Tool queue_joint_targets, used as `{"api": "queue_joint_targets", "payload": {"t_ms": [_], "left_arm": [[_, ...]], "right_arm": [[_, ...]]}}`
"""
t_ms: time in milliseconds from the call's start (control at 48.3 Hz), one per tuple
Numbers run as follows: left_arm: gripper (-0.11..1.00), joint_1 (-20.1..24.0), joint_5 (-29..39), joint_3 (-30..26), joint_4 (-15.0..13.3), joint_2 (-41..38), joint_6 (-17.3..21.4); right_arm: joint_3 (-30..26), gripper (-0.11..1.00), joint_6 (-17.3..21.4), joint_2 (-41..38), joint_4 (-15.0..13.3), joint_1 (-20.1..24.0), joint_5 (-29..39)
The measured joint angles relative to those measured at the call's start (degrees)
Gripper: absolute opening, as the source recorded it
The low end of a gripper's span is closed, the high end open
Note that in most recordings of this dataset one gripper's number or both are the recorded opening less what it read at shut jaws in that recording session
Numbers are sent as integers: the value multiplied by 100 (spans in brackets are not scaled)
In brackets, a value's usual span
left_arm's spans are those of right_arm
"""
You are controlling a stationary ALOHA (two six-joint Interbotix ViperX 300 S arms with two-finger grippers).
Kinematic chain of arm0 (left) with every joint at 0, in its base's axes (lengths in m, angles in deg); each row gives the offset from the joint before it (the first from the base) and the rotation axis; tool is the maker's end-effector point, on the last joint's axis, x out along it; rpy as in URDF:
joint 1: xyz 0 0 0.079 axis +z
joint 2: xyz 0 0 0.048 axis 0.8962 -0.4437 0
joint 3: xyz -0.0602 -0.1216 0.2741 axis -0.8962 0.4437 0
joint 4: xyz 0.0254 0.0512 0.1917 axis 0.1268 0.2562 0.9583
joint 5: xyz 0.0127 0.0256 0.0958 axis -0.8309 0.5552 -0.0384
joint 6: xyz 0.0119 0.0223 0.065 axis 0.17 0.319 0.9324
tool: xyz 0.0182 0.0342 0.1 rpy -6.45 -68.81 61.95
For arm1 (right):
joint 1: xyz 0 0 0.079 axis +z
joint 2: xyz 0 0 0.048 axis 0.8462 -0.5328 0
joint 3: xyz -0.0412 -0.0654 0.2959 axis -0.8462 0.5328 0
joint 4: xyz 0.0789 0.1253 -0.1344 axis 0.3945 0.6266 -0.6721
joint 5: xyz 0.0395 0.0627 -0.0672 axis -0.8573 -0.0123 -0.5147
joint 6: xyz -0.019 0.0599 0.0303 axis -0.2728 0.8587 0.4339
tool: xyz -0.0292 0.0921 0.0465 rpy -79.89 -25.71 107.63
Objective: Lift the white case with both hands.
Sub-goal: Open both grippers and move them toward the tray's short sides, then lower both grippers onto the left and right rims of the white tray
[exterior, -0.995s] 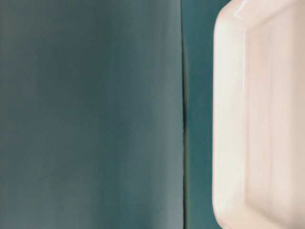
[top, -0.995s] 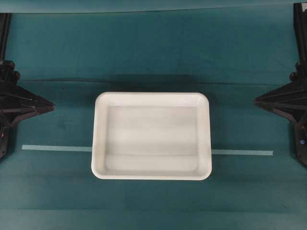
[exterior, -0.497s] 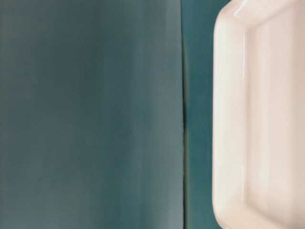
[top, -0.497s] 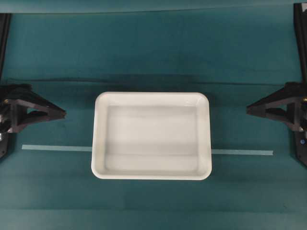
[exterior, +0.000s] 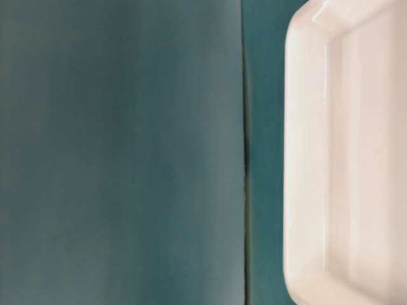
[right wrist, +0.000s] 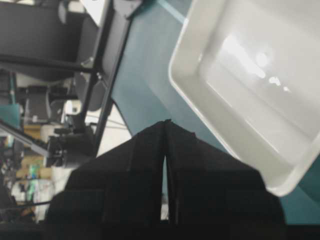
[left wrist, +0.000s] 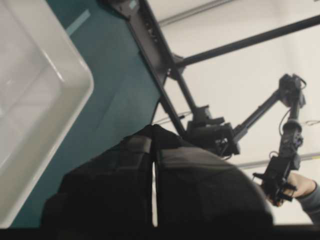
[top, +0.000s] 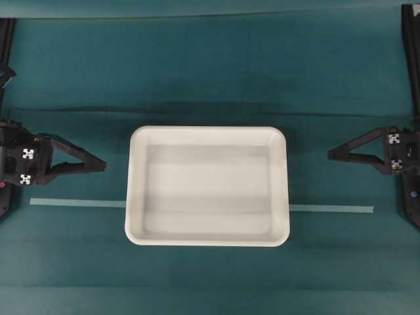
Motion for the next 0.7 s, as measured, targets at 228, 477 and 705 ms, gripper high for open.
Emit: {"api": "queue_joint_targets", "payload": {"t_ms": [228, 477, 705], "left_arm": [[21, 0, 316, 0, 0, -79, -202], [90, 0, 457, 9, 0, -167, -281], [96, -79, 193, 264, 0, -360, -334]], "right_arm": [[70, 38, 281, -158, 0, -9, 0], [132, 93, 343, -308, 0, 0, -9], [352, 92, 536, -466, 0, 0, -246]]}}
